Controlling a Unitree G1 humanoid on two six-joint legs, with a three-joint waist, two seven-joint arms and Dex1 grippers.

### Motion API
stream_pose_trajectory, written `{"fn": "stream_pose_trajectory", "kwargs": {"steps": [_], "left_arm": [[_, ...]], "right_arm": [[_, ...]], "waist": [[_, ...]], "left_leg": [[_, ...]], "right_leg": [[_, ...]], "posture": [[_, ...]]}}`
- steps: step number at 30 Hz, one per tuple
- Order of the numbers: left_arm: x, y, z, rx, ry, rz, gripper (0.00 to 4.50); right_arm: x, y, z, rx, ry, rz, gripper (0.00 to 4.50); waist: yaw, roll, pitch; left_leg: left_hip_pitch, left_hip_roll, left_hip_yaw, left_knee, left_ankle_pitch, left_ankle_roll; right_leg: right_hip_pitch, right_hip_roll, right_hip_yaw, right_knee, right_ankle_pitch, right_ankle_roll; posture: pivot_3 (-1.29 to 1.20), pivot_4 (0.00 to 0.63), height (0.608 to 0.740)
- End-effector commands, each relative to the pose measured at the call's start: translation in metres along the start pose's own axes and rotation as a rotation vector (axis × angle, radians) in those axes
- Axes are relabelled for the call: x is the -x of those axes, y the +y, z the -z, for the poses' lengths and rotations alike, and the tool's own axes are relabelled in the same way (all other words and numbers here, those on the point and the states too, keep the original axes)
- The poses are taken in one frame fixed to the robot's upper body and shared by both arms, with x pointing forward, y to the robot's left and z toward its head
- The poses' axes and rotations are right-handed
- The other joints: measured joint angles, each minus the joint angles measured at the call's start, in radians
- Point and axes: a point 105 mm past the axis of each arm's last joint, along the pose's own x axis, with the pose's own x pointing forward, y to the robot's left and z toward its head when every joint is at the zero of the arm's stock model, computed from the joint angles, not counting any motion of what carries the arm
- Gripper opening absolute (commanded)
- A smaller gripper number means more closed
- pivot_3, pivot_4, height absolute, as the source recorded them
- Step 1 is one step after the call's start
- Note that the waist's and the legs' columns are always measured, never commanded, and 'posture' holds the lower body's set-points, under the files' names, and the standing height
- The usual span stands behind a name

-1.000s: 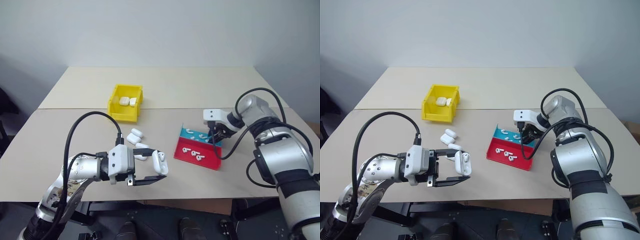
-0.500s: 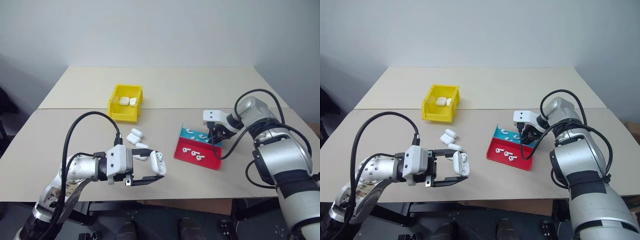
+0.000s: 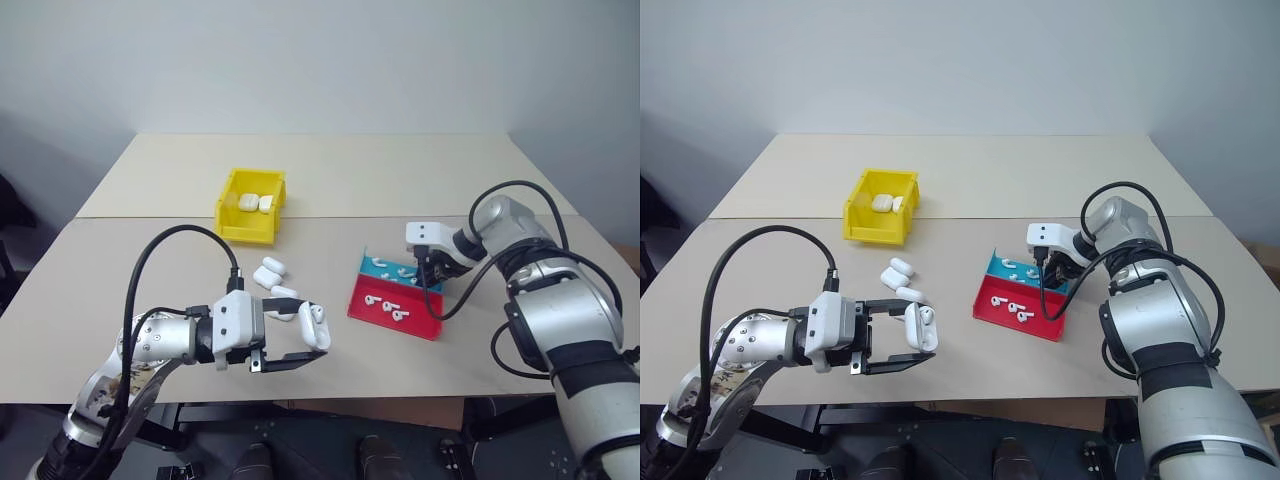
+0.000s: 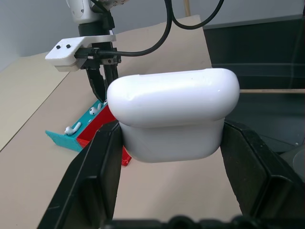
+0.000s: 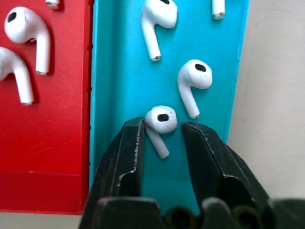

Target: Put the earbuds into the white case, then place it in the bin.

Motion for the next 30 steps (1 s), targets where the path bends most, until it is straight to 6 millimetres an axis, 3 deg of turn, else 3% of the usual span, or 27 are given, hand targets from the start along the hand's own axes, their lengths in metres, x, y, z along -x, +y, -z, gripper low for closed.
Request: {"fn": "stream_pose_trajectory", "kwargs": {"steps": [1,11,13,30], "left_arm": [[0.0011,-0.0009,-0.0096,-0.041,-0.014,-0.003,2.82],[0.0016,-0.0006,-0.0092,-0.047,-0.009,0.004,2.82],[0.0011,-0.0010,-0.0101,-0.048,-0.011,0.003,2.82],[0.0008,0.0024,-0.0094,-0.055,-0.017,0.003,2.82]], "right_arm": [[0.0023,-0.0029,-0.0033,0.020,-0.019,0.023,1.69],[0.0028,-0.0006,-0.0047,0.011,-0.044,0.002,1.69],[0.0028,-0.0007,-0.0048,0.015,-0.044,0.002,1.33],[0.0071,-0.0029,-0.0027,0.011,-0.049,0.018,1.33]], "waist": [[0.000,0.000,0.000],[0.000,0.000,0.000],[0.000,0.000,0.000],[0.000,0.000,0.000]], "left_leg": [[0.000,0.000,0.000,0.000,0.000,0.000],[0.000,0.000,0.000,0.000,0.000,0.000],[0.000,0.000,0.000,0.000,0.000,0.000],[0.000,0.000,0.000,0.000,0.000,0.000]], "right_leg": [[0.000,0.000,0.000,0.000,0.000,0.000],[0.000,0.000,0.000,0.000,0.000,0.000],[0.000,0.000,0.000,0.000,0.000,0.000],[0.000,0.000,0.000,0.000,0.000,0.000]], "posture": [[0.00,0.150,0.740],[0.00,0.150,0.740],[0.00,0.150,0.740],[0.00,0.150,0.740]]}}
